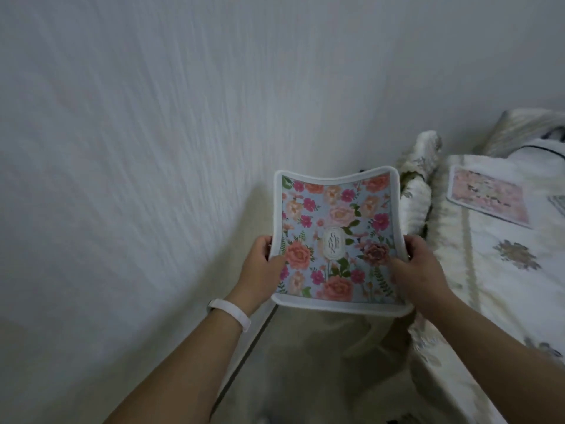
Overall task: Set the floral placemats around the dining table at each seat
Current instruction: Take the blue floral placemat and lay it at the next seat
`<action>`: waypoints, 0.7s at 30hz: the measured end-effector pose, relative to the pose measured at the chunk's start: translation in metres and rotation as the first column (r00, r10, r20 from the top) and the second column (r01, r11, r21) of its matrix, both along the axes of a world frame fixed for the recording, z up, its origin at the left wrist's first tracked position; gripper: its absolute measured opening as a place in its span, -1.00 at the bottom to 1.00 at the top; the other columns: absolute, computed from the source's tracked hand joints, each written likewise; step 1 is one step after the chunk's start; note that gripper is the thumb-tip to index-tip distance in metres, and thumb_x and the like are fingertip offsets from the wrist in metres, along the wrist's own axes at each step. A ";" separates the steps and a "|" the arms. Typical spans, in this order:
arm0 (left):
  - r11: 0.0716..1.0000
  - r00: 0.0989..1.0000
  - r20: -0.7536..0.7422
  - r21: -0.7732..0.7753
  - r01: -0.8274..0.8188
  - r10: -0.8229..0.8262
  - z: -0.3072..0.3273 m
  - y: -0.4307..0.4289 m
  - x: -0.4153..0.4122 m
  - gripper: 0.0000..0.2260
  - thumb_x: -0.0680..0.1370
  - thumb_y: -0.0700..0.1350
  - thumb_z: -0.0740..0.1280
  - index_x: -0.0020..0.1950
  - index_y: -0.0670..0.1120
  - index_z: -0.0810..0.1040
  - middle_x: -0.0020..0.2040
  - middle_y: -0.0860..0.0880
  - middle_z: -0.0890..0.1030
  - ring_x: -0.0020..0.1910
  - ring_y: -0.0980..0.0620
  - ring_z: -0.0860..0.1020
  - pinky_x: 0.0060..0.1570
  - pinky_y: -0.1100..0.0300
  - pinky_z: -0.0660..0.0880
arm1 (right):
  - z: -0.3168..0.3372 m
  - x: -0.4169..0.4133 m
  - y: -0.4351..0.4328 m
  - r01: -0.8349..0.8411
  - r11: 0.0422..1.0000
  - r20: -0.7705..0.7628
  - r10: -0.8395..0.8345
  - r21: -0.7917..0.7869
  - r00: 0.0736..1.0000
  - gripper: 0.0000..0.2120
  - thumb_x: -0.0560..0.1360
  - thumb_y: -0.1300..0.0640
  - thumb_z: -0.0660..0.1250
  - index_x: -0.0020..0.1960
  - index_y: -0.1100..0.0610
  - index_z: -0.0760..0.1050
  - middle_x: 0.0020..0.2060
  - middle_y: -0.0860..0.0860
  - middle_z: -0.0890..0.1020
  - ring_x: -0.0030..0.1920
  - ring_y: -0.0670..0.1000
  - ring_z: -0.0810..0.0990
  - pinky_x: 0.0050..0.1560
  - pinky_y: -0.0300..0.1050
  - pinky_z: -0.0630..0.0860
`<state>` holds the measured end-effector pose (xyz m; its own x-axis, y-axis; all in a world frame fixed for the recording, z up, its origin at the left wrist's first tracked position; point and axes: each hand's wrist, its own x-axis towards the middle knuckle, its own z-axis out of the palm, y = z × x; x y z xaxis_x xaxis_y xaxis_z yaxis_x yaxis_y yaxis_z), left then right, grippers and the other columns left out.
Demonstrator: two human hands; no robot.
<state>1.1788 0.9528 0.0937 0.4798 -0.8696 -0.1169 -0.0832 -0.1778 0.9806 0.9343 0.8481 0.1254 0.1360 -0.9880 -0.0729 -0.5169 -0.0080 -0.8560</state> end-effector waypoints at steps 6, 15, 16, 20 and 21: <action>0.991 0.989 -0.056 -0.017 0.133 -0.134 -0.003 -0.070 0.013 -0.84 0.57 -0.27 0.27 0.01 0.00 0.45 -0.04 -0.08 0.62 -0.18 0.03 0.64 -0.34 0.25 0.57 | 0.000 -0.013 -0.025 0.199 0.980 0.019 -0.199 0.011 0.980 -0.77 0.51 0.19 0.33 0.12 0.02 0.41 -0.10 -0.05 0.61 -0.16 -0.01 0.64 -0.31 -0.06 0.59; 0.965 0.966 -0.031 0.056 0.257 -0.255 -0.015 -0.196 0.005 -0.87 0.56 -0.25 0.30 0.03 -0.04 0.47 -0.05 -0.05 0.63 -0.20 0.07 0.65 -0.35 0.27 0.56 | -0.032 -0.026 -0.102 0.356 0.931 0.037 -0.360 0.087 0.932 -0.76 0.52 0.20 0.30 0.16 0.02 0.40 -0.07 -0.08 0.60 -0.13 0.00 0.66 -0.46 -0.15 0.55; 0.961 0.963 -0.026 0.060 0.270 -0.269 -0.014 -0.215 0.002 -0.87 0.56 -0.24 0.30 0.03 -0.03 0.46 -0.04 -0.06 0.64 -0.18 0.05 0.66 -0.32 0.23 0.58 | -0.035 -0.028 -0.117 0.372 0.924 0.054 -0.377 0.087 0.925 -0.76 0.52 0.19 0.30 0.16 0.02 0.40 -0.07 -0.08 0.60 -0.13 0.00 0.66 -0.46 -0.15 0.55; 0.944 0.949 -0.008 0.099 0.315 -0.316 -0.008 -0.295 -0.009 -0.87 0.56 -0.24 0.31 0.04 -0.03 0.47 0.01 -0.12 0.64 -0.09 -0.08 0.67 -0.17 -0.01 0.65 | -0.041 -0.045 -0.177 0.453 0.884 0.129 -0.465 0.113 0.876 -0.78 0.52 0.17 0.30 0.13 0.00 0.39 -0.06 -0.07 0.61 -0.14 -0.02 0.66 -0.43 -0.13 0.58; 0.939 0.943 0.002 0.101 0.330 -0.332 -0.005 -0.315 -0.015 -0.86 0.56 -0.25 0.31 0.04 -0.03 0.48 0.02 -0.12 0.64 -0.09 -0.09 0.67 -0.16 -0.01 0.64 | -0.042 -0.051 -0.190 0.476 0.871 0.141 -0.489 0.118 0.861 -0.80 0.52 0.17 0.30 0.11 0.01 0.40 -0.07 -0.06 0.61 -0.14 -0.01 0.66 -0.40 -0.11 0.59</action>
